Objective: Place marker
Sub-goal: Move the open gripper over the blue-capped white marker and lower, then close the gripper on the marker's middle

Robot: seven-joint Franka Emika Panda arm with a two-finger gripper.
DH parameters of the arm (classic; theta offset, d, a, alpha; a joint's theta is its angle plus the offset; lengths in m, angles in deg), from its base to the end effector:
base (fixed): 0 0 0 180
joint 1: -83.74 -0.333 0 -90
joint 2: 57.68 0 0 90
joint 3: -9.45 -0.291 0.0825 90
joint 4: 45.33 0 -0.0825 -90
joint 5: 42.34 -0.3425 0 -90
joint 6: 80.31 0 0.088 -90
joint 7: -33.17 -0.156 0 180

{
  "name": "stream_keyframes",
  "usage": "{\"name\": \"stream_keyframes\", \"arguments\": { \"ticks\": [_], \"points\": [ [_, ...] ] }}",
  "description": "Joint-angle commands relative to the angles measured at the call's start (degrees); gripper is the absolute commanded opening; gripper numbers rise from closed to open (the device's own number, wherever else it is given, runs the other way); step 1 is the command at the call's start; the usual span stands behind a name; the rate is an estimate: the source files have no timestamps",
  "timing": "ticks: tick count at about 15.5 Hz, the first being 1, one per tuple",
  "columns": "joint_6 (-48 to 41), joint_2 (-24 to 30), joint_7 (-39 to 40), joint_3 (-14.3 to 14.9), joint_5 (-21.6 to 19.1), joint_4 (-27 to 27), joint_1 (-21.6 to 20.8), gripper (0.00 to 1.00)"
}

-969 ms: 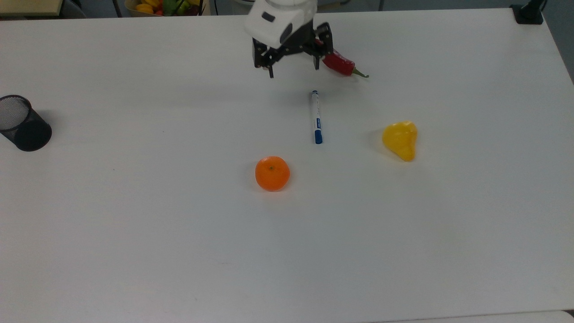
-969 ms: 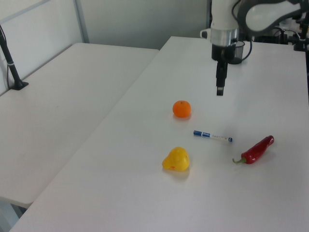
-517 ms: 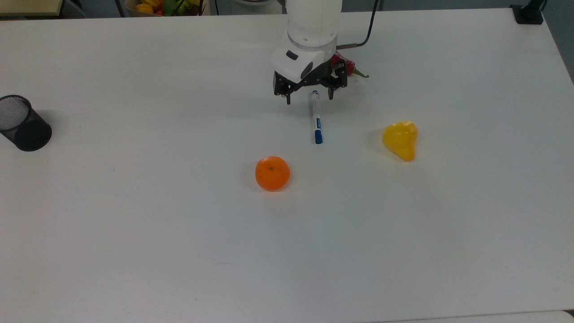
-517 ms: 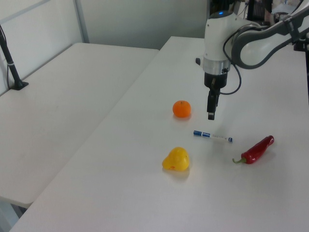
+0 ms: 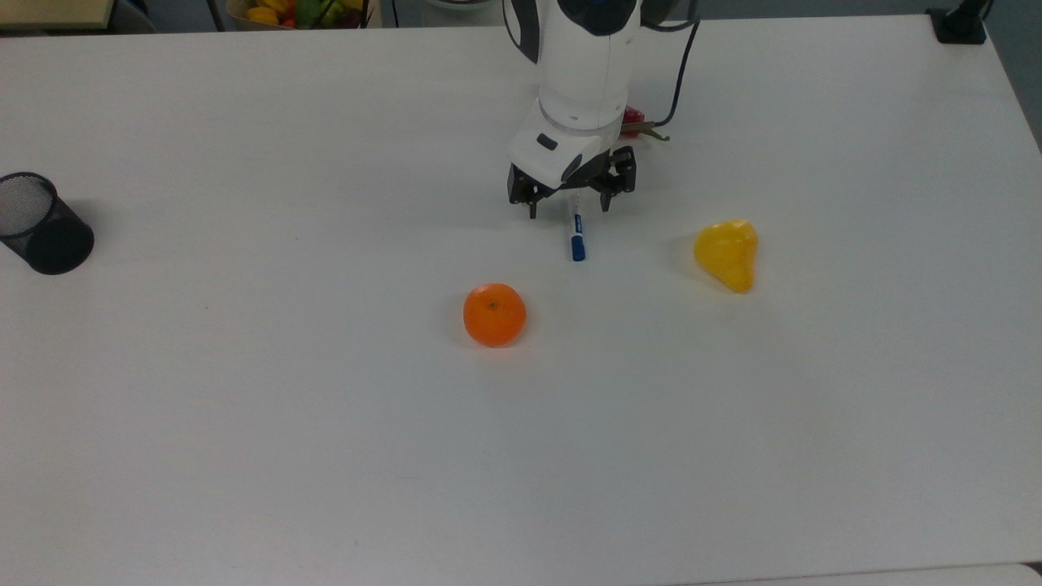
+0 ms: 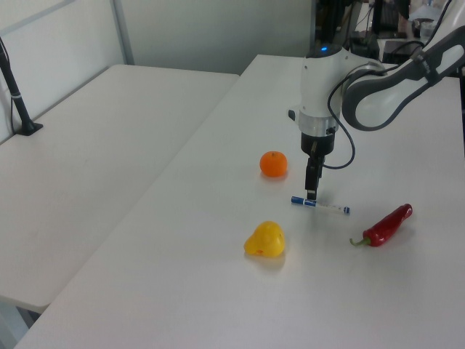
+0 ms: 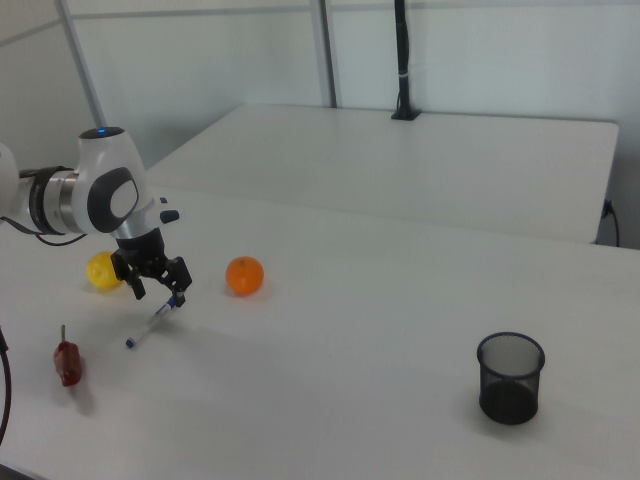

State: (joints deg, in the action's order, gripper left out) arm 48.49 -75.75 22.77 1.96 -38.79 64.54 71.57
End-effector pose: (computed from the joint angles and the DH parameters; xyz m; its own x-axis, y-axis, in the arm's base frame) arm 0.5482 0.1896 0.2853 0.9812 0.1921 0.0194 0.1920 -0.9814 0.0051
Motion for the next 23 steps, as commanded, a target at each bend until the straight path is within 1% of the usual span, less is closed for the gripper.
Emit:
{"name": "stream_keyframes", "arguments": {
  "ticks": [1, 2, 3, 5, 7, 11, 14, 17, 19, 20, 21, 22, 23],
  "points": [
    [1.6, -0.6, -1.6, 0.1, 1.8, 0.5, -0.4, 0.9],
    [1.6, -0.7, -1.6, 0.1, 1.8, 0.5, -0.4, 0.9],
    [1.6, -1.0, -1.6, 0.1, 1.8, 0.4, -0.4, 0.86],
    [1.6, -1.3, -1.6, 0.1, 1.8, 0.4, -0.4, 0.83],
    [1.6, -1.6, -1.6, -0.1, 1.8, 0.5, -0.4, 0.81],
    [1.6, -1.8, -1.6, -0.4, 1.9, 0.5, -0.3, 0.68],
    [1.6, -1.9, -1.5, -0.5, 2.5, 0.8, -0.3, 0.65],
    [1.6, -1.9, -1.5, -0.9, 3.8, 1.1, -0.3, 0.5],
    [1.6, -1.9, -1.4, -1.0, 4.2, 1.2, -0.3, 0.44],
    [1.6, -1.9, -1.4, -1.1, 4.5, 1.5, -0.2, 0.38],
    [1.6, -1.9, -1.4, -1.2, 4.9, 1.5, -0.1, 0.32],
    [1.6, -1.9, -1.4, -1.6, 5.0, 1.6, -0.1, 0.18],
    [1.6, -1.9, -1.5, -1.7, 5.0, 1.6, 0.1, 0.06]
  ]
}}
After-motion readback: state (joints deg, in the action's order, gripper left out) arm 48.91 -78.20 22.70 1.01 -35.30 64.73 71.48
